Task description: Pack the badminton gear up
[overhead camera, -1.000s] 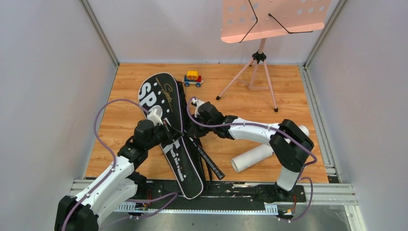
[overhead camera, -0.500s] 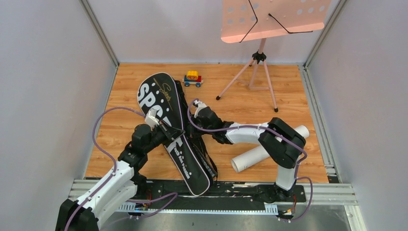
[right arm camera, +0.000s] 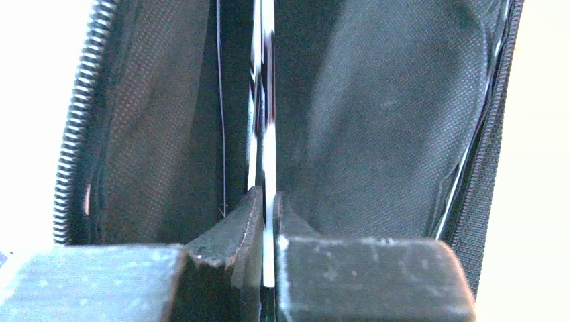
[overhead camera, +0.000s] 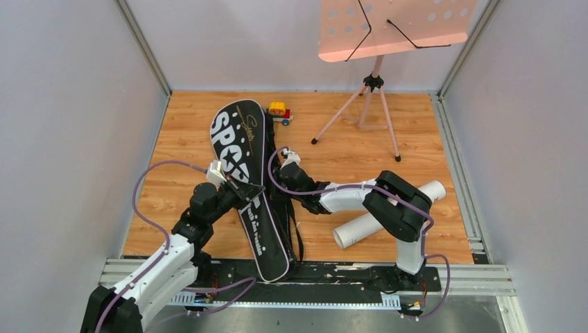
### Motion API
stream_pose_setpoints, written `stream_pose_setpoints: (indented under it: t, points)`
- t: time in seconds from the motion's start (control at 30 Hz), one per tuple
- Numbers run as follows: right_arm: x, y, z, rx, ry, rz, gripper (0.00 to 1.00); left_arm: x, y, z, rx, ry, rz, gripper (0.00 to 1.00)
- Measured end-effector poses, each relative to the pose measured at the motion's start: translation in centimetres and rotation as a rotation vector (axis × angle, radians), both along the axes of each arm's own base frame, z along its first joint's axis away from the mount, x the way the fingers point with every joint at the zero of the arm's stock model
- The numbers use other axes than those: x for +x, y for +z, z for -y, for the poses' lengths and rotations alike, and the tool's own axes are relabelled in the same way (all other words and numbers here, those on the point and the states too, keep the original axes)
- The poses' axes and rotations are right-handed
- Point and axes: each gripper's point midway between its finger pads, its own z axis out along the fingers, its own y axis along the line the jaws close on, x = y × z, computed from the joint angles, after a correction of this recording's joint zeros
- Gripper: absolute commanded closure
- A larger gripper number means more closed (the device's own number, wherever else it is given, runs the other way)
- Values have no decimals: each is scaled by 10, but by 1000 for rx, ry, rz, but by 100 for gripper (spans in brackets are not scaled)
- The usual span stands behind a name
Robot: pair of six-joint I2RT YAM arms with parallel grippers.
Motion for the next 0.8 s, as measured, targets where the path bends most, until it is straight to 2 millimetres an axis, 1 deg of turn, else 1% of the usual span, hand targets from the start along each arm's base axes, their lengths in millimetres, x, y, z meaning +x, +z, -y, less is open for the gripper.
stream_pose_setpoints:
  t: [0.07,0.17,0.27,0.3,0.4,0.47,0.53,0.63,0.73,0.8]
  points:
    - [2,-1,0,0,-31,-2,99,1,0,-1,-3,10,2,100]
    - [3,-3,0,-2,-73,-1,87,1,-4,-3,-10,26,-6,100]
    - [3,-4,-1,-1,-92,-1,68,1,-6,-5,-14,35,-7,100]
    - [5,-4,0,-1,-101,3,63,0,-5,-5,-15,33,-6,100]
    - [8,-4,5,-23,-103,18,49,-4,-5,-4,-10,22,-6,100]
    - [6,-1,11,-52,-88,23,37,-5,-7,-4,-2,22,-12,100]
    - [1,7,20,-79,-64,29,29,-5,-8,-5,4,23,-11,100]
    - [-10,26,33,-96,-21,39,22,-5,-11,-6,17,27,-11,100]
    - [-27,41,48,-96,27,37,18,-4,-13,-6,28,30,-14,100]
    - [-45,46,60,-88,72,23,18,-3,-17,-7,36,33,-24,100]
